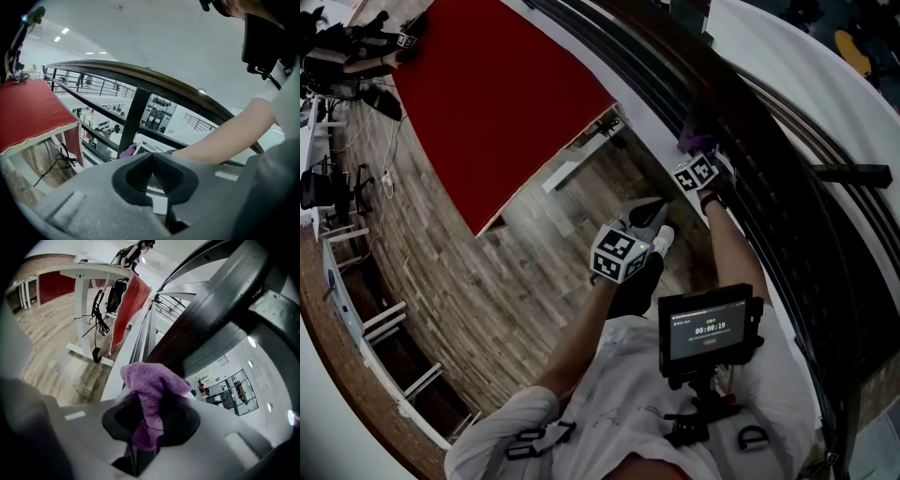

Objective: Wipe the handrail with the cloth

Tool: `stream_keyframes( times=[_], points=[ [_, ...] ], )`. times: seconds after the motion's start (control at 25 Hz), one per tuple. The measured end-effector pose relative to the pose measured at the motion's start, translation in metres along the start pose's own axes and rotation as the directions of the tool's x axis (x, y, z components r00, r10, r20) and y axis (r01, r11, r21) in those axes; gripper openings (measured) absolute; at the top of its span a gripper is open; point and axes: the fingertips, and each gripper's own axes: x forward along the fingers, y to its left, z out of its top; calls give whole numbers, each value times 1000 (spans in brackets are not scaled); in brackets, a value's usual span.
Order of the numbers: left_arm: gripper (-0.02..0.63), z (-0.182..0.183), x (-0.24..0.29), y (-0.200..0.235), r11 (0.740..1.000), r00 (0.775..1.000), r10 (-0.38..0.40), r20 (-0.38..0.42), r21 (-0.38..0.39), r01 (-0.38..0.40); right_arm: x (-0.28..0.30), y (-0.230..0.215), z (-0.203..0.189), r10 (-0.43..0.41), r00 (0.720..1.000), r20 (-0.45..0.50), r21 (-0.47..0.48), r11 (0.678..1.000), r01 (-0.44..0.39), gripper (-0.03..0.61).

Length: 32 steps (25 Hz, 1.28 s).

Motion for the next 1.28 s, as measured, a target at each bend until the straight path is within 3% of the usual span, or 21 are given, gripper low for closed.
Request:
stream_keyframes(
  times=[0.16, 0.36, 0.68, 1.04, 1.28],
  points=[
    [-2, -3, 1, -3, 1000, 1000, -4, 6, -3, 4, -4, 3, -2, 24, 999, 24, 17, 1000, -24, 71],
    [-2, -5, 2, -12, 1000, 1000, -18, 14, -15, 19, -17, 11, -34, 36, 999, 2, 31, 999, -36, 71],
    [-2, -3, 24, -52, 994, 995, -100, 3, 38, 100, -45, 21, -78, 50, 999, 10, 44, 998, -50, 71],
    [-2, -19, 47, -117, 973, 975, -217, -50, 62, 220, -90, 12, -137, 16, 999, -44, 84, 996, -12, 71],
    [-2, -25, 61, -166, 938, 944, -315, -93, 118, 325, -116, 10, -165, 14, 1000, -23, 170, 985, -10, 69]
  ],
)
